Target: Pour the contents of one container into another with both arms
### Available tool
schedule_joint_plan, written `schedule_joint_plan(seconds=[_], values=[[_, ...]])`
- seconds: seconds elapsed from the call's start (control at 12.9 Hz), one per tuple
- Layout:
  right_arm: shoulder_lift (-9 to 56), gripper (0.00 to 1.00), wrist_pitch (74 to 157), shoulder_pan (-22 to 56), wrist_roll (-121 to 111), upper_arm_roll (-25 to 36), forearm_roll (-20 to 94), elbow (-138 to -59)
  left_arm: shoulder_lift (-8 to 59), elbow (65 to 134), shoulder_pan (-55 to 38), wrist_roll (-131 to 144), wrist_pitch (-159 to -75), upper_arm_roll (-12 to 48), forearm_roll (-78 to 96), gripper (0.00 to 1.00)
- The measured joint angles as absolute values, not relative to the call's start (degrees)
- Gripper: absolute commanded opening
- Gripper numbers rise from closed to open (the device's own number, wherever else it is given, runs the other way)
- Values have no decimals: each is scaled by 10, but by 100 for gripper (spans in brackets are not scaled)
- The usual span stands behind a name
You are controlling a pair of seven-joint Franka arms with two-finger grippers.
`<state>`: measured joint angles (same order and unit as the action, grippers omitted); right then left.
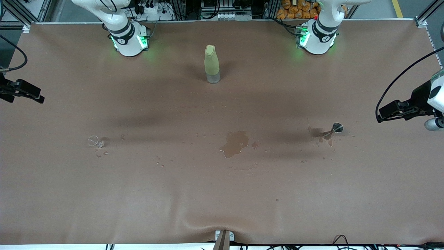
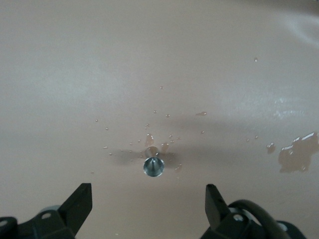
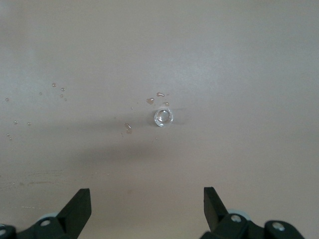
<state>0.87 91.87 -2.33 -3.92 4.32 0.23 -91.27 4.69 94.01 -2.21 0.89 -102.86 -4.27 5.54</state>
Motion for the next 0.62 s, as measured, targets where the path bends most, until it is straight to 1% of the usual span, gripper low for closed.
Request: schedule_joint_plan(seconds=[0.62], values=[[9,100,919,-23,-39,41,5,-913,47,941,-30,48,-1029,-44,55,100]])
